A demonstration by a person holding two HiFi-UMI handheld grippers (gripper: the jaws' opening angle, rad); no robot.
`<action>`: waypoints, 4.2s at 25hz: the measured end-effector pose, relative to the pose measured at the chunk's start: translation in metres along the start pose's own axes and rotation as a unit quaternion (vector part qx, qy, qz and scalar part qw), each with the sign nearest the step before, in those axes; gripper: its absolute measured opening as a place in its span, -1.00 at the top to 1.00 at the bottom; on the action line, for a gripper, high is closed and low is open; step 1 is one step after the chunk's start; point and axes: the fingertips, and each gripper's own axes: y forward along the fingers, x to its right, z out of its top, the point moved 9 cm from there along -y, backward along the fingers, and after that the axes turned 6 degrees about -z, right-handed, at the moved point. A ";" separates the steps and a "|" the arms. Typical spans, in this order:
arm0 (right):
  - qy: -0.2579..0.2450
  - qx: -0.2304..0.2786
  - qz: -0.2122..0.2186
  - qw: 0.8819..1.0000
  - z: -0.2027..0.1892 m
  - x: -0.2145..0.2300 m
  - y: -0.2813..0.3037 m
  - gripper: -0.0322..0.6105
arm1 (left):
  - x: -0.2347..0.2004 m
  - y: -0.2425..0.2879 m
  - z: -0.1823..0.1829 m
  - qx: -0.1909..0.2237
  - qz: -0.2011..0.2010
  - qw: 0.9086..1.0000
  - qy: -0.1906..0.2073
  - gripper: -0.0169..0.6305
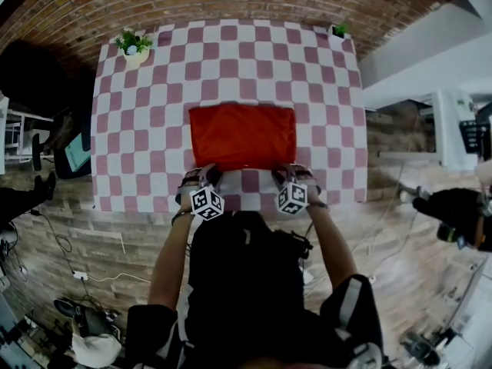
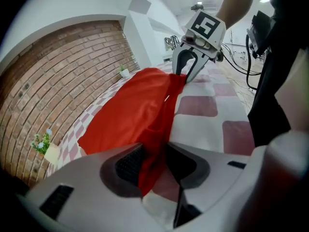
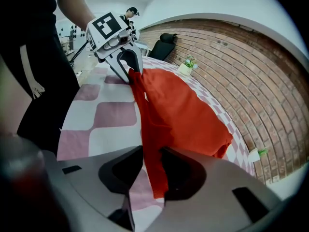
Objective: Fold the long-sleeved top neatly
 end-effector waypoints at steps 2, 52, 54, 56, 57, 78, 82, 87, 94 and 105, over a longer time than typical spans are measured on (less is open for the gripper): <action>0.009 -0.004 0.017 1.000 0.001 -0.004 -0.002 0.48 | 0.002 -0.002 0.002 0.000 -0.026 1.000 -0.017 0.40; -0.065 0.035 0.248 0.966 0.286 0.155 0.148 0.47 | -0.028 -0.019 -0.024 0.048 0.029 0.838 -0.543 0.21; -0.075 0.021 0.254 0.964 0.285 0.152 0.157 0.47 | -0.027 -0.017 -0.026 0.047 0.028 0.837 -0.545 0.21; -0.083 0.011 0.261 0.962 0.283 0.147 0.165 0.47 | -0.030 -0.018 -0.025 0.048 0.029 0.840 -0.540 0.23; -0.087 0.007 0.265 0.960 0.282 0.145 0.168 0.47 | -0.030 -0.017 -0.025 0.048 0.028 0.840 -0.540 0.25; -0.071 -0.006 0.304 0.950 0.281 0.138 0.182 0.67 | -0.037 -0.016 -0.039 0.044 0.008 0.850 -0.525 0.83; -0.064 -0.004 0.290 0.955 0.282 0.143 0.184 0.69 | -0.041 -0.015 -0.041 0.049 -0.003 0.858 -0.511 0.84; -0.072 -0.002 0.283 0.956 0.282 0.143 0.183 0.76 | -0.044 -0.013 -0.040 0.054 -0.001 0.869 -0.492 0.85; -0.047 -0.010 0.283 0.958 0.279 0.149 0.187 0.81 | -0.055 -0.017 -0.047 0.035 -0.008 0.874 -0.485 0.86; 0.065 -0.032 0.246 0.966 0.263 0.178 0.193 0.81 | -0.109 -0.010 -0.065 0.027 -0.041 0.905 -0.422 0.86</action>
